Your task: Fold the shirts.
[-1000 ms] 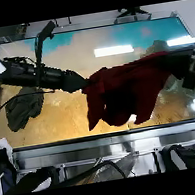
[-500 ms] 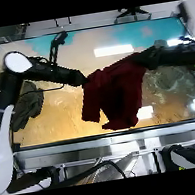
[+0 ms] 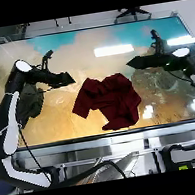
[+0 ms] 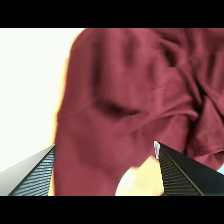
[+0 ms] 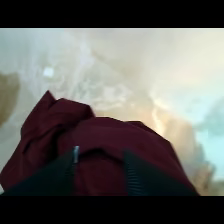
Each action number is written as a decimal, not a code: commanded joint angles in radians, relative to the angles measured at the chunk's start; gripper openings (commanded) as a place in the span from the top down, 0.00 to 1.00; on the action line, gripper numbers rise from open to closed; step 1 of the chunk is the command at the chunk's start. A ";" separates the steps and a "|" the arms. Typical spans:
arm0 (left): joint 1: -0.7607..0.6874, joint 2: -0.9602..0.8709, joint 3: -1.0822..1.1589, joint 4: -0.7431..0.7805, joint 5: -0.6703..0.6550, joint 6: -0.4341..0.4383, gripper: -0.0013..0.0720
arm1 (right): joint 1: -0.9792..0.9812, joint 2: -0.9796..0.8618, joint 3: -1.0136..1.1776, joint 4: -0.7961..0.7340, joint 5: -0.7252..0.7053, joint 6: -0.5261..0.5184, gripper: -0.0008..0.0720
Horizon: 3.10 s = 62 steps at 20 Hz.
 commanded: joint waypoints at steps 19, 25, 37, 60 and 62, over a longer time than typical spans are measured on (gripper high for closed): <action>-0.164 -0.148 -0.140 0.026 0.037 0.010 0.84 | 0.142 0.096 -0.637 -0.244 0.076 0.177 0.38; -0.112 -0.093 -0.127 0.026 0.012 0.010 0.96 | 0.051 0.145 -0.635 -0.271 0.187 0.181 0.24; -0.061 -0.092 -0.127 0.024 -0.033 0.010 0.96 | 0.188 0.194 -0.724 -0.319 0.098 0.223 0.09; -0.060 -0.090 -0.127 0.024 -0.056 0.011 0.96 | 0.072 0.213 -0.797 -0.319 0.134 0.231 0.24; -0.058 -0.090 -0.127 0.023 -0.060 0.011 0.96 | 0.138 0.184 -0.796 -0.207 0.143 0.154 0.39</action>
